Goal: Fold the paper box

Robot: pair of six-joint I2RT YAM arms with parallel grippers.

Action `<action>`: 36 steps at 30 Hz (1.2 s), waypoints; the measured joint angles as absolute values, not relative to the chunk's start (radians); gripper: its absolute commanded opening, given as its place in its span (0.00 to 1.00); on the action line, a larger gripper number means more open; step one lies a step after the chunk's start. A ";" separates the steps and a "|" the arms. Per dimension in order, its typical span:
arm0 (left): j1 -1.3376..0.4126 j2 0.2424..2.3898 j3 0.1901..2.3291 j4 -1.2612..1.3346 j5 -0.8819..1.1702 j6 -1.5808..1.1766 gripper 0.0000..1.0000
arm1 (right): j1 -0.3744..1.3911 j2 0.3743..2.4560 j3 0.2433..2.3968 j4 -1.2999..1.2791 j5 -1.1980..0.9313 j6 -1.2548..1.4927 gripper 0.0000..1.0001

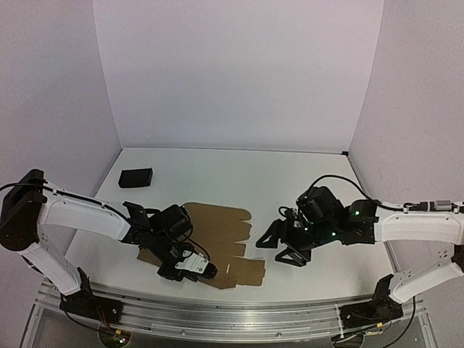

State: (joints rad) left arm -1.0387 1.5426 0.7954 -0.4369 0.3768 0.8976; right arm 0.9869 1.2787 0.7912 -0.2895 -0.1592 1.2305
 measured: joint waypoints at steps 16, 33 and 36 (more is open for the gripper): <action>-0.859 1.653 0.904 -0.608 0.668 0.742 0.00 | 0.975 1.552 0.712 -0.195 -0.165 1.216 0.73; -0.858 1.688 0.916 -0.562 0.628 0.759 0.28 | 0.976 1.757 0.819 0.003 -0.293 1.215 0.00; -0.857 1.688 0.916 -0.534 0.563 0.756 0.34 | 0.980 1.757 0.843 -0.014 -0.294 1.226 0.00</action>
State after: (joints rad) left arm -0.8571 1.6882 0.9161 -0.5336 0.5630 0.7564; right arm 0.9800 1.7565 0.8428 -0.0141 -0.2936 1.2259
